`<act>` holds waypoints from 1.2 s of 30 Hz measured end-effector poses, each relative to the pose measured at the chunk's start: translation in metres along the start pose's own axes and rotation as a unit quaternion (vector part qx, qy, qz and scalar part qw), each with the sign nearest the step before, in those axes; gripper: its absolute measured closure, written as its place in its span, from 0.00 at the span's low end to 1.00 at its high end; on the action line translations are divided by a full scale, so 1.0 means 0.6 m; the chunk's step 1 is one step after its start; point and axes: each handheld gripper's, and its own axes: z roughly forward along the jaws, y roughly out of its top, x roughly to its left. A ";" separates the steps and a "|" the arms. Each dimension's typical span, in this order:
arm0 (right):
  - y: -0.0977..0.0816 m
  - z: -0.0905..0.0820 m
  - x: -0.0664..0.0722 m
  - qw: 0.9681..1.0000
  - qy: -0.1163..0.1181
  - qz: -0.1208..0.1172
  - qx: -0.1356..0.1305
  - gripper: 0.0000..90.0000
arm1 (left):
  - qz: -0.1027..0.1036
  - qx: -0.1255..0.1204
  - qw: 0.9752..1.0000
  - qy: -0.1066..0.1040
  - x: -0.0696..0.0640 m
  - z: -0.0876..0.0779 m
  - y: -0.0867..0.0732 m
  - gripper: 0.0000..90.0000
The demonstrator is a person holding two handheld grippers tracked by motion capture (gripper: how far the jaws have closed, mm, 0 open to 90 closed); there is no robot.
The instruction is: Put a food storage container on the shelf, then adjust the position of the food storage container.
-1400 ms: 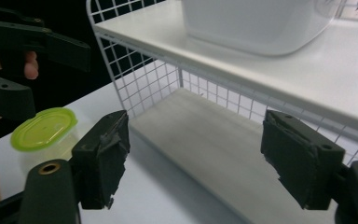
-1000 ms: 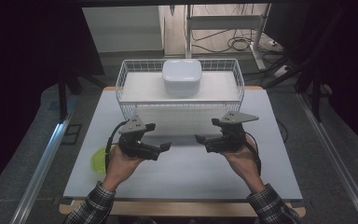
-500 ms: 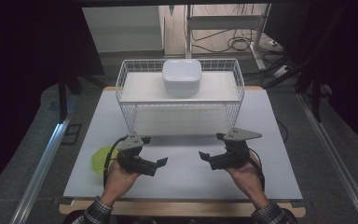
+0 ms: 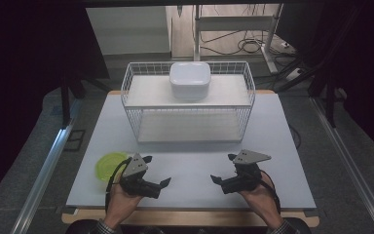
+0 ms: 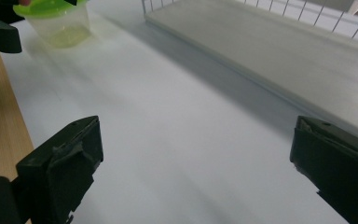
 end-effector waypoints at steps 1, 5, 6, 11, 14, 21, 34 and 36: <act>-0.002 0.000 0.001 1.000 0.001 0.000 0.002 0.03 | 0.000 0.002 1.000 0.000 -0.002 0.001 -0.005 0.01; -0.017 -0.002 0.004 1.000 0.004 0.007 0.009 0.03 | -0.001 0.019 1.000 0.003 -0.010 0.006 -0.022 0.01; -0.020 -0.002 0.004 1.000 0.002 0.006 0.011 0.03 | -0.002 0.024 1.000 0.002 -0.012 0.007 -0.023 0.01; -0.028 -0.001 0.002 1.000 0.002 0.008 0.020 0.03 | 0.004 0.030 1.000 0.004 -0.015 0.009 -0.022 0.01; -0.029 -0.001 0.001 1.000 0.002 0.011 0.021 0.03 | 0.003 0.041 0.999 0.010 -0.016 0.007 -0.016 0.01; -0.030 0.005 0.003 1.000 0.000 0.007 0.029 0.04 | -0.007 0.035 0.999 0.041 -0.001 -0.009 -0.007 0.19; -0.030 0.012 0.006 0.999 0.004 0.002 0.040 0.05 | -0.080 0.015 0.991 0.102 0.091 -0.092 -0.020 1.00; -0.030 0.012 0.006 0.999 0.004 0.002 0.040 0.05 | -0.089 0.013 0.988 0.124 0.108 -0.109 -0.029 1.00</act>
